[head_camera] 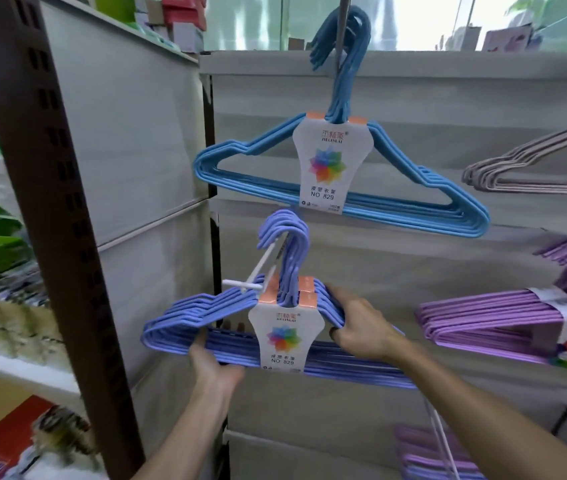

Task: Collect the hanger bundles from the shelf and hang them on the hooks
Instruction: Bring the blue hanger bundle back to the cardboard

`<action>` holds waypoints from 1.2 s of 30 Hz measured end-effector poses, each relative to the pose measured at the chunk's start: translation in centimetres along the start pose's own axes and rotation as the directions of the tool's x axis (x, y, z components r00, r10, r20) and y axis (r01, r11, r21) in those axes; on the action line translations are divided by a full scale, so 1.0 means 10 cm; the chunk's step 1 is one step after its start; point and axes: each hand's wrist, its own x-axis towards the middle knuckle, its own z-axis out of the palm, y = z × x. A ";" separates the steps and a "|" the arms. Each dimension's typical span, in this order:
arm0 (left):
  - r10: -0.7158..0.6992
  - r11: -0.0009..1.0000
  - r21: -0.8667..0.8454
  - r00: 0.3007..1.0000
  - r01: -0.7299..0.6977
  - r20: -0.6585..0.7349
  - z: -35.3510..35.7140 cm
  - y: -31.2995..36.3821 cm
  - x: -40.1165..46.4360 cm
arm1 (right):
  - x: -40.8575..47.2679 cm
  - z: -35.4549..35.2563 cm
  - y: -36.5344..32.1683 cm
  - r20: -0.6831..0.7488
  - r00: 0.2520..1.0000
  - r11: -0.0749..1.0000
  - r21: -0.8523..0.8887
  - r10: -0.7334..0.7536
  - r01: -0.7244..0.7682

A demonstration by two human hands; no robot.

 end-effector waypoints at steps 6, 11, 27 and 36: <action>-0.025 0.999 0.036 1.000 0.025 0.002 0.08 0.05 0.35 | 0.23 0.12 0.01 0.011 0.997 0.997 -0.009 0.080 -0.080; -0.026 0.999 0.031 0.999 0.027 -0.029 0.19 0.09 0.62 | 0.45 0.15 0.06 0.007 0.993 0.992 0.032 0.120 -0.120; -0.041 0.992 0.118 0.998 0.047 -0.049 0.21 0.04 0.97 | 0.63 0.19 0.09 0.022 0.996 0.996 0.016 0.083 -0.083; -0.032 0.987 0.154 0.997 0.042 -0.063 0.21 0.12 0.58 | 0.49 0.12 0.08 0.013 0.996 0.990 -0.111 0.089 -0.087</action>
